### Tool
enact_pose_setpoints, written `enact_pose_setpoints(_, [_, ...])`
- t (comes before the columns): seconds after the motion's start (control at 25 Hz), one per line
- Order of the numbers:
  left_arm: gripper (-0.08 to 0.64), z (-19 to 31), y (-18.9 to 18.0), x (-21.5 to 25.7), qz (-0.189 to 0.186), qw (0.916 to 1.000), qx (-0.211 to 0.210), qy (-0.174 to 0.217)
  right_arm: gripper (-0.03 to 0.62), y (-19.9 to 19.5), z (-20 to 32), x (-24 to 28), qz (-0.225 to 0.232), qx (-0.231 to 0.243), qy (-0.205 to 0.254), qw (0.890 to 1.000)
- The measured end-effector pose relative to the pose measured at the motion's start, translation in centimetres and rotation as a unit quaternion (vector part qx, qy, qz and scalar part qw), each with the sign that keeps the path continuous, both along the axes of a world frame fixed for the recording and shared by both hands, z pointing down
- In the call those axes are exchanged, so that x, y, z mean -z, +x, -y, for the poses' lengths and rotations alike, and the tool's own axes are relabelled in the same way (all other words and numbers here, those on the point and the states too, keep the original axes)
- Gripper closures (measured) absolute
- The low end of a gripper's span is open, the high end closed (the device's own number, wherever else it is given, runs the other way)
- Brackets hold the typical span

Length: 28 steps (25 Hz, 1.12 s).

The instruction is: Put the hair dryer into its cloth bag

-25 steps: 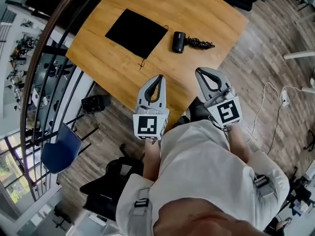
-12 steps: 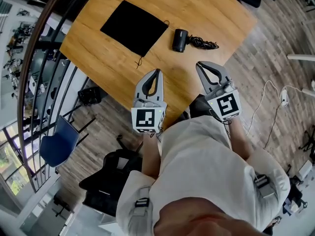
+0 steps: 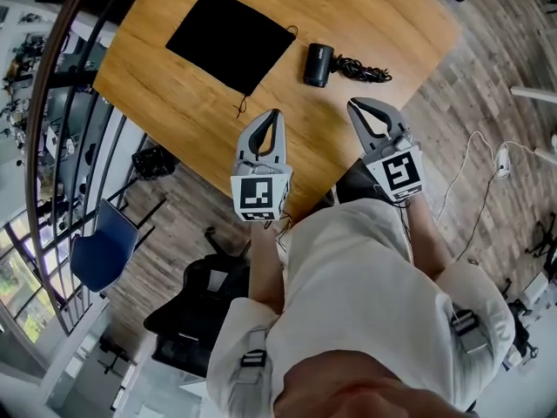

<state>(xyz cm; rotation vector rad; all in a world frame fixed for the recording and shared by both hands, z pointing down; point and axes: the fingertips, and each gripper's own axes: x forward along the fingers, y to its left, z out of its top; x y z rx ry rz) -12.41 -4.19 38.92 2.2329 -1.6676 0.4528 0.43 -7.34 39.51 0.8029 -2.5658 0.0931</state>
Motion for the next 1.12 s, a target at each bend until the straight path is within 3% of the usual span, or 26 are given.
enact_pose_setpoints(0.36, [0.543, 2.5, 1.1, -3.2, -0.002, 0.9996, -0.021, -0.019, 0.571, -0.1, 2.1, -3.9, -0.039, 0.003, -0.008, 0.999])
enact_pose_setpoints(0.72, [0.543, 4.3, 3.9, -6.3, -0.009, 0.9965, -0.073, -0.04, 0.568, 1.4, 4.4, -9.0, -0.109, 0.016, -0.015, 0.994])
enact_pose_setpoints(0.76, [0.543, 4.5, 4.2, -6.6, -0.01, 0.996, -0.078, -0.042, 0.56, 1.6, 4.7, -9.5, -0.119, 0.018, -0.016, 0.993])
enact_pose_setpoints(0.84, [0.543, 4.9, 4.8, -7.3, -0.012, 0.995, -0.087, -0.046, 0.474, 1.9, 5.2, -10.6, -0.137, 0.023, -0.022, 0.99])
enact_pose_setpoints(1.12, [0.543, 5.7, 6.2, -9.2, -0.014, 0.9918, -0.111, -0.061, 0.426, 2.2, 6.5, -13.8, -0.188, 0.05, -0.029, 0.981])
